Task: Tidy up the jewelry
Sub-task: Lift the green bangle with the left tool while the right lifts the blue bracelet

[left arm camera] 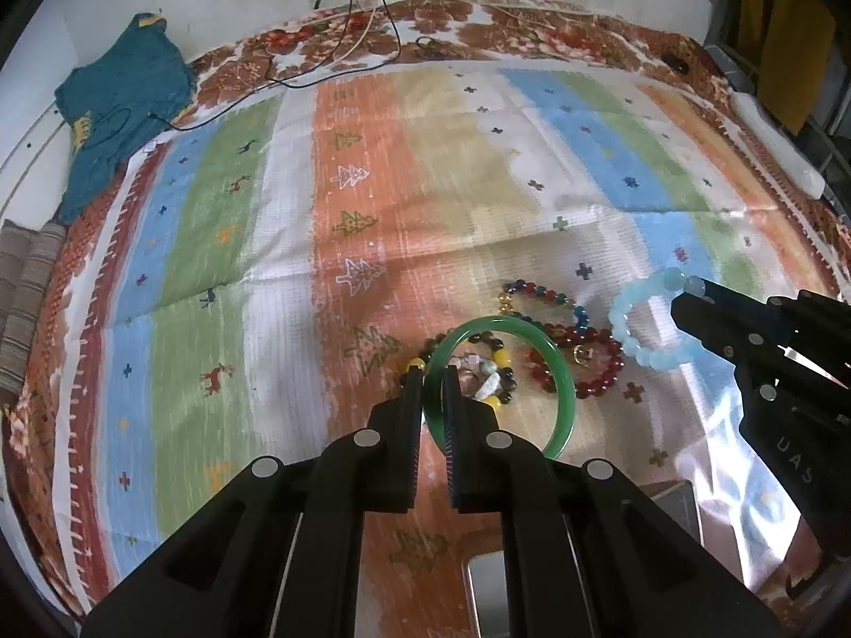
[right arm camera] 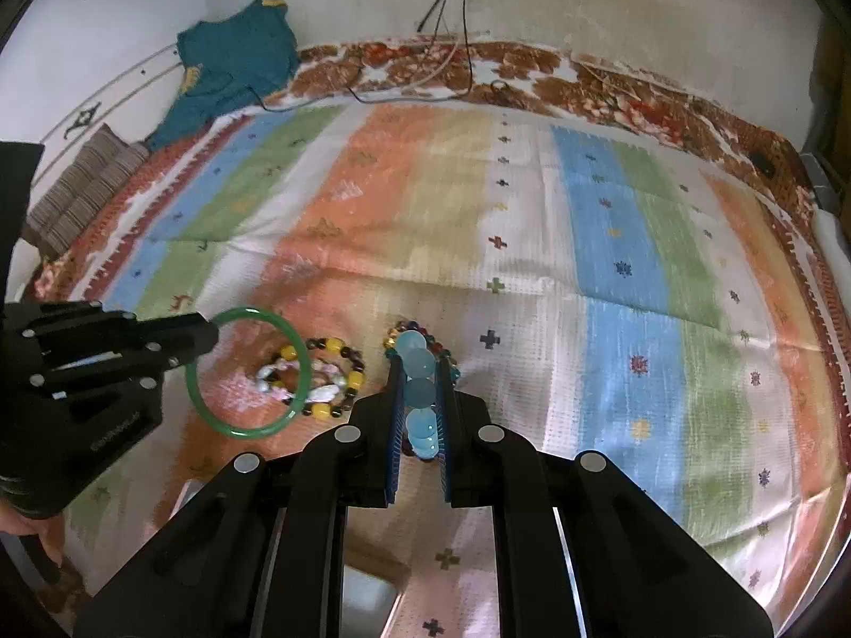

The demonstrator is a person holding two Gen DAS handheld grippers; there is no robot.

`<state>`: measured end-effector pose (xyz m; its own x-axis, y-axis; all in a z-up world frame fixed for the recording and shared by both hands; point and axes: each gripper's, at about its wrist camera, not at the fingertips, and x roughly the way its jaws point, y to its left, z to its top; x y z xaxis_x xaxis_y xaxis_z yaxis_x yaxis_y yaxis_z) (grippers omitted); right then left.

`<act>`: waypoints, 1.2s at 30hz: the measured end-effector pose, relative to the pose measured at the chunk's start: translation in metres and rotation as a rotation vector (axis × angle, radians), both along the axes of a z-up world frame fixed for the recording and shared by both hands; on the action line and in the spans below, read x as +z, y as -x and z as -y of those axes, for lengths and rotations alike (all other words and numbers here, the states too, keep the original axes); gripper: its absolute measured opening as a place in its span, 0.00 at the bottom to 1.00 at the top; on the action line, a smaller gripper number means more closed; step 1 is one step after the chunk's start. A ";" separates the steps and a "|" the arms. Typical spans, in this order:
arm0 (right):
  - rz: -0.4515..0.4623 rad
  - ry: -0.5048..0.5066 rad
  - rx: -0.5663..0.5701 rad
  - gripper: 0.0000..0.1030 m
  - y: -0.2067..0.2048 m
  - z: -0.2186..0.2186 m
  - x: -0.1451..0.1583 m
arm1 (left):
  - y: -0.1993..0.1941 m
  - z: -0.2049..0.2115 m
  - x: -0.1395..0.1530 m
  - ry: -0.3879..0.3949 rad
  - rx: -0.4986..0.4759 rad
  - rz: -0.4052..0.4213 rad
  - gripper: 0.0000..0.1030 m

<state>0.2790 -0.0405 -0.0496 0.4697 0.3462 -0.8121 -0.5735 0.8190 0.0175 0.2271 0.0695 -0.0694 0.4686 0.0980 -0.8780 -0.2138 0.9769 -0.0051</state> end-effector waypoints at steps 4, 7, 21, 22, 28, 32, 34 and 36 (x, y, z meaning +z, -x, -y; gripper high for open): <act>0.023 -0.011 0.001 0.12 0.009 0.003 0.007 | 0.009 0.003 0.009 0.008 0.005 0.021 0.07; 0.037 -0.014 -0.003 0.12 0.013 0.006 0.010 | 0.015 0.007 0.014 0.002 0.004 0.038 0.07; 0.107 -0.050 -0.024 0.12 0.041 0.021 0.027 | 0.044 0.021 0.032 -0.002 0.004 0.089 0.07; 0.108 -0.052 -0.022 0.12 0.043 0.021 0.027 | 0.046 0.021 0.033 -0.005 0.004 0.092 0.07; 0.117 -0.068 -0.018 0.12 0.057 0.026 0.032 | 0.062 0.029 0.038 -0.026 0.000 0.110 0.07; 0.116 -0.082 -0.011 0.12 0.070 0.030 0.035 | 0.072 0.032 0.041 -0.029 0.002 0.121 0.07; 0.115 -0.084 -0.007 0.12 0.076 0.031 0.036 | 0.077 0.035 0.043 -0.033 0.002 0.130 0.07; 0.115 -0.086 -0.004 0.12 0.082 0.033 0.036 | 0.085 0.037 0.046 -0.030 0.002 0.143 0.07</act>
